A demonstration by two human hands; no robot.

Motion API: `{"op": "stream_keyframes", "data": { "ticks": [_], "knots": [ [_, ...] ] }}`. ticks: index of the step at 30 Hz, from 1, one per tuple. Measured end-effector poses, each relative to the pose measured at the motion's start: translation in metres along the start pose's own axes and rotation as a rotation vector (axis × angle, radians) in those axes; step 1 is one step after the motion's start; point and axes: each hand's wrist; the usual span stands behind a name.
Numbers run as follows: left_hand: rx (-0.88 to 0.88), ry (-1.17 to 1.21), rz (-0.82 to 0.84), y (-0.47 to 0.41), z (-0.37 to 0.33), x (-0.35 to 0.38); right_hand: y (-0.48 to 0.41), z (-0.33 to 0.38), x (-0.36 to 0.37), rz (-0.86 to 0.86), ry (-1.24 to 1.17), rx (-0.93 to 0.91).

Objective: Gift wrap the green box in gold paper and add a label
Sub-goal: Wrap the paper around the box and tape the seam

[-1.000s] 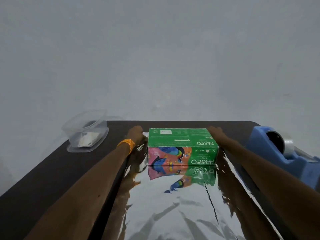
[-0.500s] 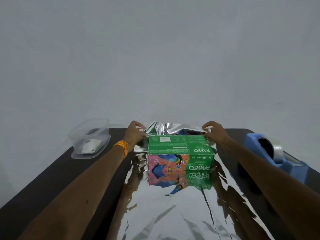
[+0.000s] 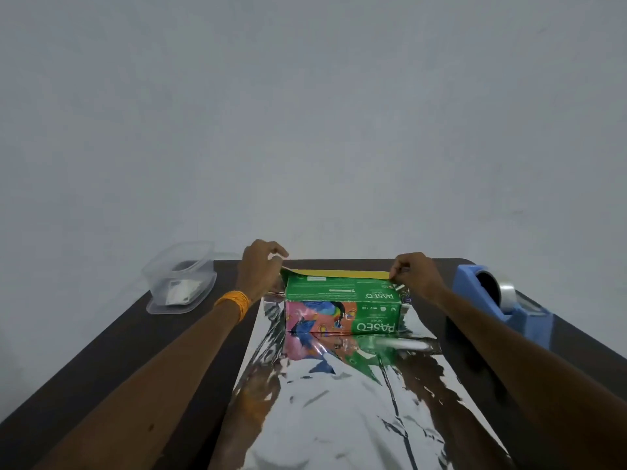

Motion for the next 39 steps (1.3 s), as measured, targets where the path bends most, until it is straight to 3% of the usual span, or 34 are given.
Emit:
{"op": "stream_keyframes", "data": {
  "ticks": [2,6,9,15,19,22,30,39],
  "knots": [
    [0.112,-0.053,0.044,0.001,-0.019,-0.001,0.001,0.001,0.003,-0.022,0.034,-0.026],
    [0.334,-0.38,0.51,0.009,-0.054,0.019,0.002,0.001,0.005,-0.052,0.134,-0.06],
    [0.379,-0.538,0.627,0.022,-0.058,0.035,0.004,0.001,0.003,-0.015,0.202,-0.057],
    [0.448,-0.604,0.558,0.03,-0.057,0.037,0.022,0.04,-0.005,-0.018,0.184,-0.06],
    [0.462,-0.599,0.55,0.035,-0.061,0.037,0.04,0.075,0.011,0.315,0.28,-0.087],
    [0.409,-0.518,0.543,0.037,-0.06,0.032,0.042,0.082,0.028,0.416,0.49,-0.181],
    [0.384,-0.472,0.517,0.048,-0.061,0.018,0.053,0.08,0.035,0.367,0.59,-0.251],
    [0.462,-0.497,0.326,0.076,-0.065,0.01,0.082,0.092,0.027,0.237,0.705,-0.387]
  ]
}}
Point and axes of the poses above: each hand's wrist, its own y-axis away from the middle knuckle, its own x-axis out of the palm, z = x × y, and after that the axes turned 9 degrees about -y, right-handed
